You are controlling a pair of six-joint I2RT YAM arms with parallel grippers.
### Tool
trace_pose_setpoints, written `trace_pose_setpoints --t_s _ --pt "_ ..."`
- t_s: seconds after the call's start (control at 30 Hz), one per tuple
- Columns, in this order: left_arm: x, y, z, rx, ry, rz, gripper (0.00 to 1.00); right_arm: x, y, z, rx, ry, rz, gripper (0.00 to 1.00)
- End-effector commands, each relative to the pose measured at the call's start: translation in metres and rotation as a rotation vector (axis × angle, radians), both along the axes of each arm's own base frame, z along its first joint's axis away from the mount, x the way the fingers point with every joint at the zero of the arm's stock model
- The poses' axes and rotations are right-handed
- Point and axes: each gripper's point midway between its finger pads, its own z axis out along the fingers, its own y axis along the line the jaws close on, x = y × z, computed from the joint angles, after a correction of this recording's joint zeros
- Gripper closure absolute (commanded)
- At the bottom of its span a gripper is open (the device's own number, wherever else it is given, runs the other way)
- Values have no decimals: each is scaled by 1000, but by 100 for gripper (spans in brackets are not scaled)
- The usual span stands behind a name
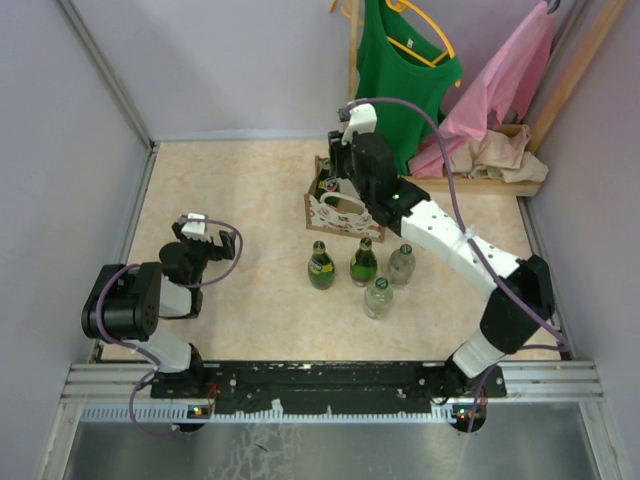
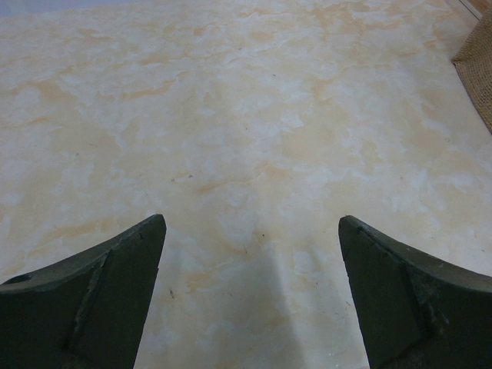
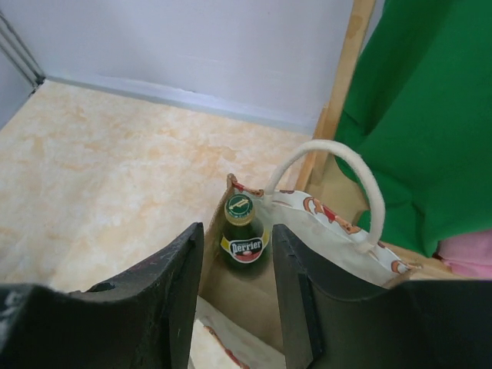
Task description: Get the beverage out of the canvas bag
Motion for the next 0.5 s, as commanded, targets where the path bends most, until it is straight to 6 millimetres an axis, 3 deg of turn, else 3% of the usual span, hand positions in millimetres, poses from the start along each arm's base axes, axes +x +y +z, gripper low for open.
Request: trace_pose_setpoints --t_s 0.0,0.17,0.3,0.47 --pt "4 -3 6 5 -22 -9 0 19 27 11 40 -14 93 58" --pt "3 -2 6 5 -21 -8 0 42 46 -26 -1 52 126 55" --pt "4 -2 6 6 -22 -8 0 55 51 -43 -18 65 123 52" --pt "4 -3 6 6 -22 -9 0 69 48 -60 -33 80 91 40"
